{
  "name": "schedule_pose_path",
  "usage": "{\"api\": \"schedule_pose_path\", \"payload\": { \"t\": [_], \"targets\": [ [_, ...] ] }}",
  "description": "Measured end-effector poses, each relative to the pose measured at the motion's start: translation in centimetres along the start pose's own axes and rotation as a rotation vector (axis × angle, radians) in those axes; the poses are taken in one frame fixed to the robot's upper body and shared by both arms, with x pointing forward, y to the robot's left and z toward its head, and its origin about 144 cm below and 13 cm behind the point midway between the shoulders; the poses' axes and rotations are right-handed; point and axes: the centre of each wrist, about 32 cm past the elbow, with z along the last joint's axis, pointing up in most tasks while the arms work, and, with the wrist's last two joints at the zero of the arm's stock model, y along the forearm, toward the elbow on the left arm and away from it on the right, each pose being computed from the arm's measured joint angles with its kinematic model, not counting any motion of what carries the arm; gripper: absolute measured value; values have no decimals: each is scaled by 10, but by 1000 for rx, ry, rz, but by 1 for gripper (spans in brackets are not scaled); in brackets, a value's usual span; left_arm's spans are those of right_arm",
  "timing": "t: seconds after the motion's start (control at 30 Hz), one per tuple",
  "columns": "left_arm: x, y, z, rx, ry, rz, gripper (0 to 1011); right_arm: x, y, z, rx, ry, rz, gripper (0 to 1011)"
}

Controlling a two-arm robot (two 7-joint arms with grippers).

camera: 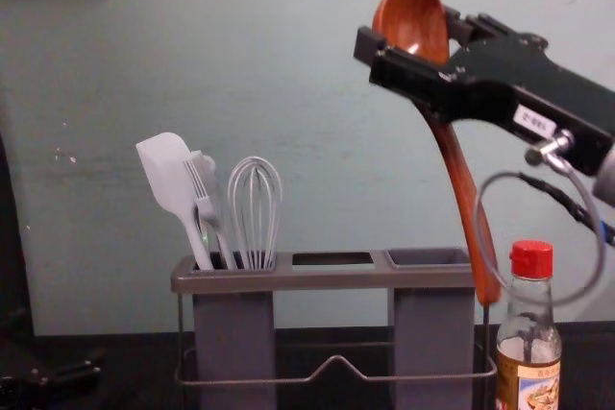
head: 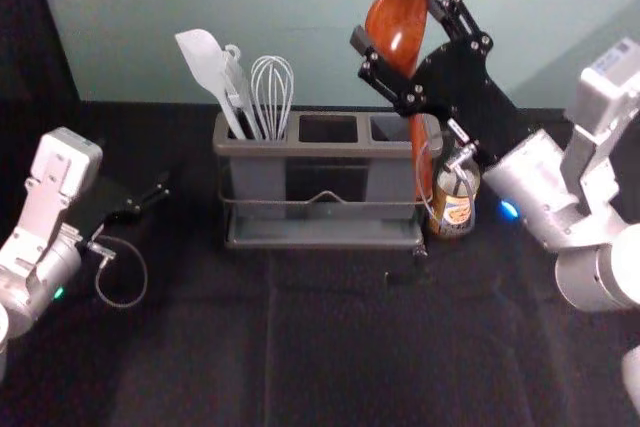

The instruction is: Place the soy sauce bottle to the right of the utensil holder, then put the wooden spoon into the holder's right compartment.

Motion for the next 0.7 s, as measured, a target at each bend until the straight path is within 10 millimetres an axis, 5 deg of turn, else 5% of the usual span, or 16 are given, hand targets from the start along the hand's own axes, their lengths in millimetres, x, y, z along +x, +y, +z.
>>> {"api": "schedule_pose_path", "payload": {
  "t": [0.7],
  "targets": [
    [0, 0, 0, 0, 0, 0, 1005, 37, 52, -25, 56, -59, -34, 836]
  ]
}}
